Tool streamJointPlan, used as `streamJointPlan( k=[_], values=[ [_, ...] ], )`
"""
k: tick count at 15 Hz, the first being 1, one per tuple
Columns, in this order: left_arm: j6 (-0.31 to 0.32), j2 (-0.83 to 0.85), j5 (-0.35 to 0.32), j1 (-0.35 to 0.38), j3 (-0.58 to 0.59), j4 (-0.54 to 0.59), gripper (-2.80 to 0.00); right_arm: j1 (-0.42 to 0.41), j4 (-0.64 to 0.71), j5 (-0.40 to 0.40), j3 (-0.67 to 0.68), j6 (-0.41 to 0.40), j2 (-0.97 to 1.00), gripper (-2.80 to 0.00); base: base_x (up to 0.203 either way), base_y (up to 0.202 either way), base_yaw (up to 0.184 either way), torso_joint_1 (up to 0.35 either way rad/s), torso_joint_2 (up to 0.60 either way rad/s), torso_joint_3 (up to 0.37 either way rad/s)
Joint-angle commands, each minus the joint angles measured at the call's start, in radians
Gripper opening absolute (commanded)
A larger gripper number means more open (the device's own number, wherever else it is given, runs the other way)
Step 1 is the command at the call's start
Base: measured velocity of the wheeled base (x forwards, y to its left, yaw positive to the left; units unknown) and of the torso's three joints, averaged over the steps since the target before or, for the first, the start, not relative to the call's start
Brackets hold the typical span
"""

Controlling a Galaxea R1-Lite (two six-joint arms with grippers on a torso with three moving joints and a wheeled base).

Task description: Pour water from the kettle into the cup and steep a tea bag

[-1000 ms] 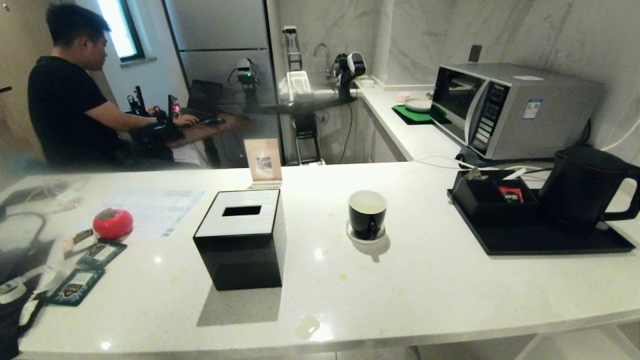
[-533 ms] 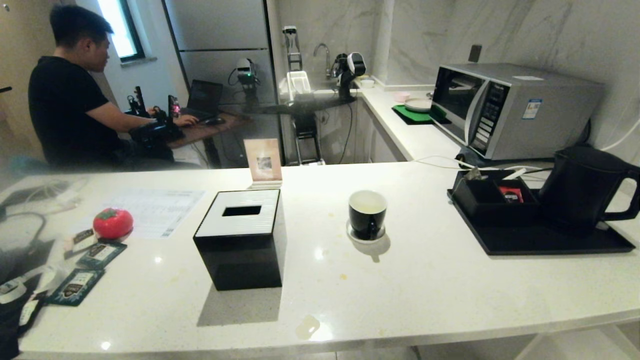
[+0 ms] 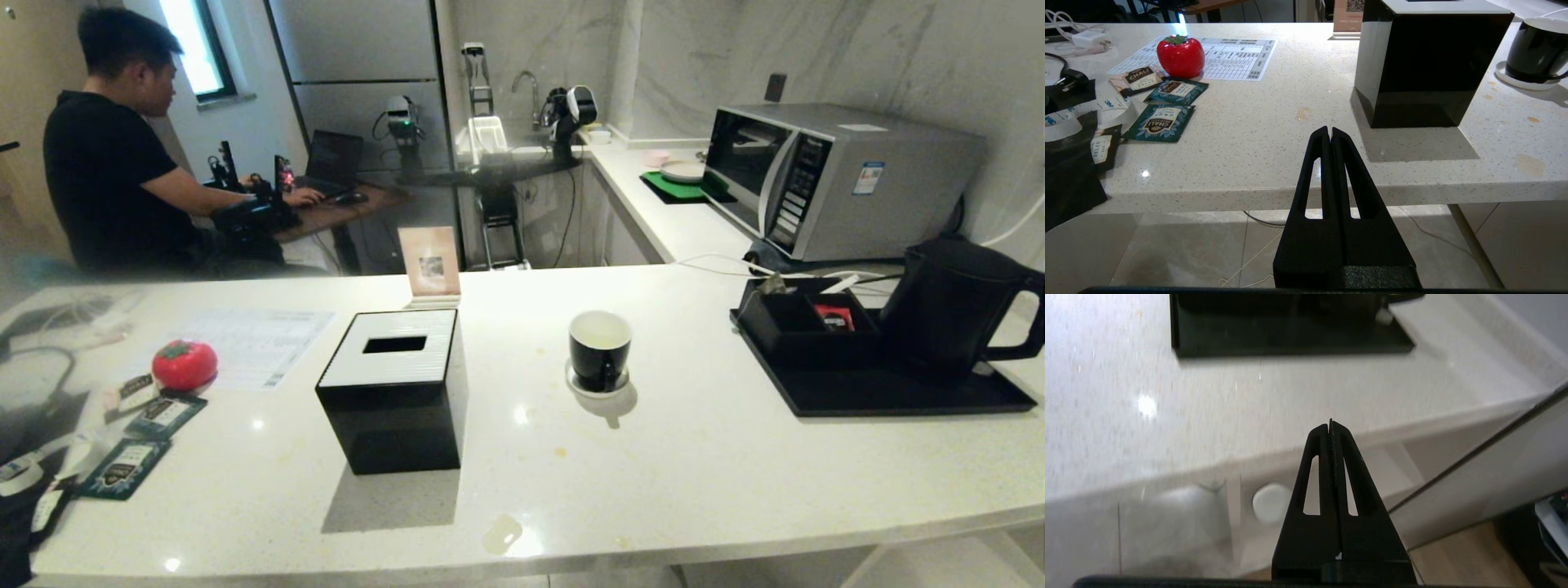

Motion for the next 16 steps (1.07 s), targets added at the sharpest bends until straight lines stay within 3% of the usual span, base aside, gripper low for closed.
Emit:
streamJointPlan(
  k=[1, 7, 16],
  values=[
    [-0.001, 0.002, 0.000, 0.000, 0.000, 0.000, -2.80, 0.002, 0.074, 0.000, 0.000, 0.004, -0.096, -2.80, 0.000, 0.000, 0.000, 0.000, 0.00, 0.000],
    [-0.001, 0.002, 0.000, 0.000, 0.000, 0.000, -2.80, 0.017, 0.278, 0.002, 0.000, 0.014, -0.285, -2.80, 0.000, 0.000, 0.000, 0.000, 0.00, 0.000],
    [-0.001, 0.002, 0.000, 0.000, 0.000, 0.000, -2.80, 0.037, 0.381, 0.061, 0.000, 0.015, -0.409, -2.80, 0.000, 0.000, 0.000, 0.000, 0.00, 0.000]
  ],
)
